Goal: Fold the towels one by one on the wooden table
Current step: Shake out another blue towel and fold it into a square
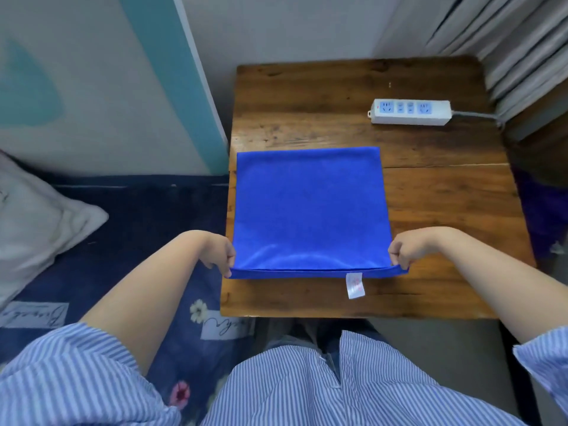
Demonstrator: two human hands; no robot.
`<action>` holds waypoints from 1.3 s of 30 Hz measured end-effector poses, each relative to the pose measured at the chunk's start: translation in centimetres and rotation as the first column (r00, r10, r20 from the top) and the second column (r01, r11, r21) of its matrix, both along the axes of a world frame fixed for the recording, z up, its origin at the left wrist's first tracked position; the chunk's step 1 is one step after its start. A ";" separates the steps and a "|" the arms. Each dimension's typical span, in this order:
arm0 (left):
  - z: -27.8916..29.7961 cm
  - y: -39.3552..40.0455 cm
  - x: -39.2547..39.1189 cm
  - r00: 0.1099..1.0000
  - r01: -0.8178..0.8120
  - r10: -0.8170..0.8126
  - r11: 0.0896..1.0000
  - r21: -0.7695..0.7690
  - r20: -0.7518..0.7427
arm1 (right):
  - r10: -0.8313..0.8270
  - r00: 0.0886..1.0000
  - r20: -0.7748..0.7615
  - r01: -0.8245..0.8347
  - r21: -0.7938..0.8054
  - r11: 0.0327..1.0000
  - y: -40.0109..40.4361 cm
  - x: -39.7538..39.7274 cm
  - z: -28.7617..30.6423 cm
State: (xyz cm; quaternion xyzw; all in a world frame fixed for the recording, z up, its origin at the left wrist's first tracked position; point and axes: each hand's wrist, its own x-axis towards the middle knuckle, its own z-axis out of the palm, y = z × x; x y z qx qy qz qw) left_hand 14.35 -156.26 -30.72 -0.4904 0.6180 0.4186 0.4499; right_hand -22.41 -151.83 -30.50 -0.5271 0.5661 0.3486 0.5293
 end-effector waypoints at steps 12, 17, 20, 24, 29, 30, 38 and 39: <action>-0.5 -3.6 1.7 0.807 -0.564 0.548 0.826 -0.012 -0.219 | -0.587 0.767 0.257 0.612 -0.023 0.790 -1.9 -1.8 -0.5; -0.5 -7.0 1.5 0.550 -0.796 0.725 0.606 0.003 -0.415 | -0.661 0.638 0.396 0.759 -0.178 0.626 -5.5 -2.5 -0.4; -0.6 -8.8 0.7 0.383 -0.886 0.771 0.463 0.035 -0.509 | -0.695 0.554 0.459 0.828 -0.221 0.515 -7.6 -2.7 -0.8; -1.0 -10.8 -0.7 0.236 -0.947 0.796 0.317 0.051 -0.557 | -0.720 0.482 0.499 0.874 -0.209 0.440 -9.7 -3.0 -1.3; -2.3 -13.1 -2.2 0.111 -0.979 0.810 0.188 0.075 -0.576 | -0.744 0.426 0.515 0.904 -0.215 0.369 -11.8 -3.3 -1.8; -2.6 -13.5 -2.4 0.117 -0.980 0.807 0.188 0.064 -0.578 | -0.748 0.422 0.513 0.906 -0.225 0.357 -12.2 -3.4 -1.9; -5.4 -16.0 -3.0 0.233 -0.970 0.794 0.228 -0.081 -0.562 | -0.777 0.471 0.418 0.879 -0.300 0.372 -15.2 -3.1 -3.8; -5.7 -16.3 -3.1 0.245 -0.968 0.794 0.235 -0.092 -0.557 | -0.783 0.476 0.400 0.874 -0.312 0.372 -15.5 -3.1 -4.2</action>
